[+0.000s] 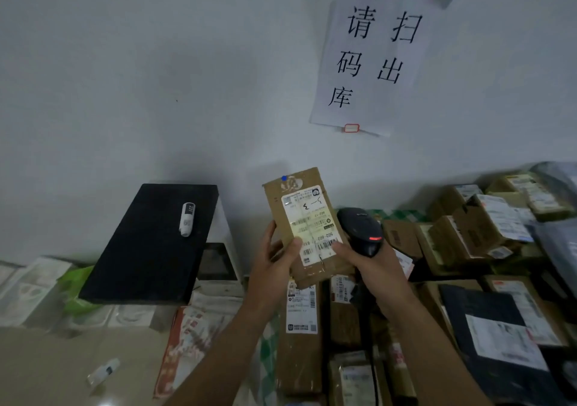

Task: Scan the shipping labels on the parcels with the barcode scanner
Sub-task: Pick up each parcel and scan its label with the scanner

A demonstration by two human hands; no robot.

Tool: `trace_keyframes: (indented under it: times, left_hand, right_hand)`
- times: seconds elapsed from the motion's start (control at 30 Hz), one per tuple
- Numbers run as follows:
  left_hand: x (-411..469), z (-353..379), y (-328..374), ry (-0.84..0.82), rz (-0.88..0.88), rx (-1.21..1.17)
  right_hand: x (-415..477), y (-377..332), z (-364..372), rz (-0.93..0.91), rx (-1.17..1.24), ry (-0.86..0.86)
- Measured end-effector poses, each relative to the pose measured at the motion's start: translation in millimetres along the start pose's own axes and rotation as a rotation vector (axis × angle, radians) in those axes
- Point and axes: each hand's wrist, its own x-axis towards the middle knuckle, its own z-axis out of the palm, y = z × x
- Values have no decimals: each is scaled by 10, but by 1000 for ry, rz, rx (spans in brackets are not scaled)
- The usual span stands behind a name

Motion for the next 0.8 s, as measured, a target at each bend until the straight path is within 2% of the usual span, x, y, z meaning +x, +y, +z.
trace_keyframes:
  times: [0.17,0.3,0.4,0.57,0.8]
  left_hand:
    - [-5,-189,116,-58,-9,38]
    - [52,-275,89,30,67,111]
    - [167,-292,79,63,89,125]
    - [408,-257,27,63,85,184]
    - [620,-221,-42,80,96,185]
  right_hand:
    - [-192,-39,4,-63,-70,66]
    - [-306,-88,26,-126,-206,109]
    - [-375,-142,25,-134,-336,73]
    - [-418,-121,25,-4,-476,-75]
    - [-482,-78,37,-34,-582,-68]
